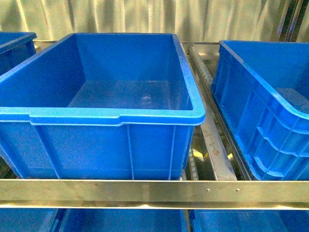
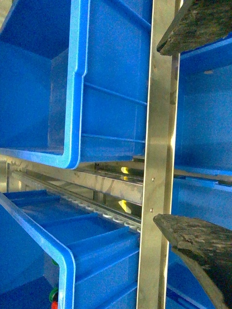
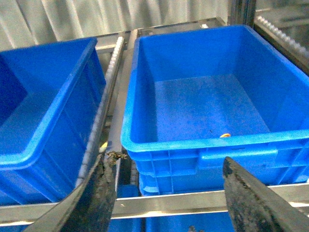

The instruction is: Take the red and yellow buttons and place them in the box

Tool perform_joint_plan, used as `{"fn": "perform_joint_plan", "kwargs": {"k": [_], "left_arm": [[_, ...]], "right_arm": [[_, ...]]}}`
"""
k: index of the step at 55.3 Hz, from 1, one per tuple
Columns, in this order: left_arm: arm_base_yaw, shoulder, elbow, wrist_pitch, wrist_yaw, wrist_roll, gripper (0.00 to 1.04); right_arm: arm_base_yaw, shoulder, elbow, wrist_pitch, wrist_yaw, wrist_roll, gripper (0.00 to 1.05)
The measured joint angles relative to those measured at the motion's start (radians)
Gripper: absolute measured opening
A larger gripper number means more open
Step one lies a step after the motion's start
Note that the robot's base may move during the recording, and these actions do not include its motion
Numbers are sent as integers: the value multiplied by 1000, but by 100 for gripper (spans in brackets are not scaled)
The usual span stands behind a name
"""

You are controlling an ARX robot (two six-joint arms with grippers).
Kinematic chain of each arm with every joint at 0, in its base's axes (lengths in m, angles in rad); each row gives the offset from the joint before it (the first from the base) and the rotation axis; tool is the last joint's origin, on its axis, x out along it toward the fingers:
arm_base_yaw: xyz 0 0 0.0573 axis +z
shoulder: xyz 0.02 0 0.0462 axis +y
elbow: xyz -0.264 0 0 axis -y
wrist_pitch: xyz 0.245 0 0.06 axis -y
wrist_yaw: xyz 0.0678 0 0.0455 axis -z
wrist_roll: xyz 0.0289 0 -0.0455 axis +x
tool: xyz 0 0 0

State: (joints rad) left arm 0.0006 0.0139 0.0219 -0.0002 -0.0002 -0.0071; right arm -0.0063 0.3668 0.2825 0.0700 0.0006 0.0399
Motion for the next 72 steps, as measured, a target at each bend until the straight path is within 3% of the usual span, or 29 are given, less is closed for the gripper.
{"fn": "perform_joint_plan", "kwargs": {"k": [11, 31, 38, 62, 72], "left_arm": [[0, 0, 0, 0, 0, 0, 97], [0, 0, 0, 0, 0, 0, 97], [0, 0, 0, 0, 0, 0, 97], [0, 0, 0, 0, 0, 0, 97], [0, 0, 0, 0, 0, 0, 97]], "right_arm": [[3, -64, -84, 26, 0, -31, 3], [3, -154, -181, 34, 0, -34, 4], [5, -264, -201, -73, -1, -34, 4], [6, -320, -234, -76, 0, -34, 4], [6, -323, -241, -76, 0, -35, 30]]}}
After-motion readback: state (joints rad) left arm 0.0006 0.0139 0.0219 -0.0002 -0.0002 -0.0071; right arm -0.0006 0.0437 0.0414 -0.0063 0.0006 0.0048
